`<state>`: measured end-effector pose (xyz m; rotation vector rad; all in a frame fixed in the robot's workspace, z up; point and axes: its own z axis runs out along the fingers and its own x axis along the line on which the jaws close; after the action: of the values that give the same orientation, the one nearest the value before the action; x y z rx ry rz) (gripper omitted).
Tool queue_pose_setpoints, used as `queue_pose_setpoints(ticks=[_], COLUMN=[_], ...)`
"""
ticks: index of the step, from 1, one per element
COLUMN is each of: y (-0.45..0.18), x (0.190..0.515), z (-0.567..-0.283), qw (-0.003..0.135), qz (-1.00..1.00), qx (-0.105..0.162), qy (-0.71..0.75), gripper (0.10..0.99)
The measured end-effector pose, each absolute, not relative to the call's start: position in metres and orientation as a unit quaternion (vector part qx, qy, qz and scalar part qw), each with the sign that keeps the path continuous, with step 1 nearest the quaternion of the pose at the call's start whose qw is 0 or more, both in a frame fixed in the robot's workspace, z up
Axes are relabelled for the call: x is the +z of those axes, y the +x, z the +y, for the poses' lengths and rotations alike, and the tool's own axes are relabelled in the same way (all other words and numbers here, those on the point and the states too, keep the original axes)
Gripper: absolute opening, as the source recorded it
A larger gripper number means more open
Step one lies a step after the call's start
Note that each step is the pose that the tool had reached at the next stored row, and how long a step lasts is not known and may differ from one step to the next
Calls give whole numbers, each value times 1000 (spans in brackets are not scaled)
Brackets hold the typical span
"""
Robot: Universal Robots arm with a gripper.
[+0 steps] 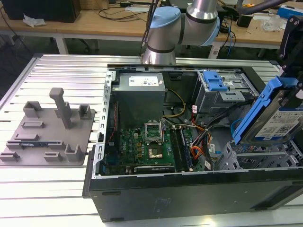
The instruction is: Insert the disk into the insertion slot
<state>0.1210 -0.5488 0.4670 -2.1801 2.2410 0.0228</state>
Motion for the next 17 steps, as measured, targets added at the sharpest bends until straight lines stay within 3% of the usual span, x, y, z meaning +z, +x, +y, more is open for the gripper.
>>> queue_pose_setpoints(ticks=[17], y=[123], x=[463], z=[-550], qw=[6], qz=[715], qx=[9], qy=[-699], gripper=[365])
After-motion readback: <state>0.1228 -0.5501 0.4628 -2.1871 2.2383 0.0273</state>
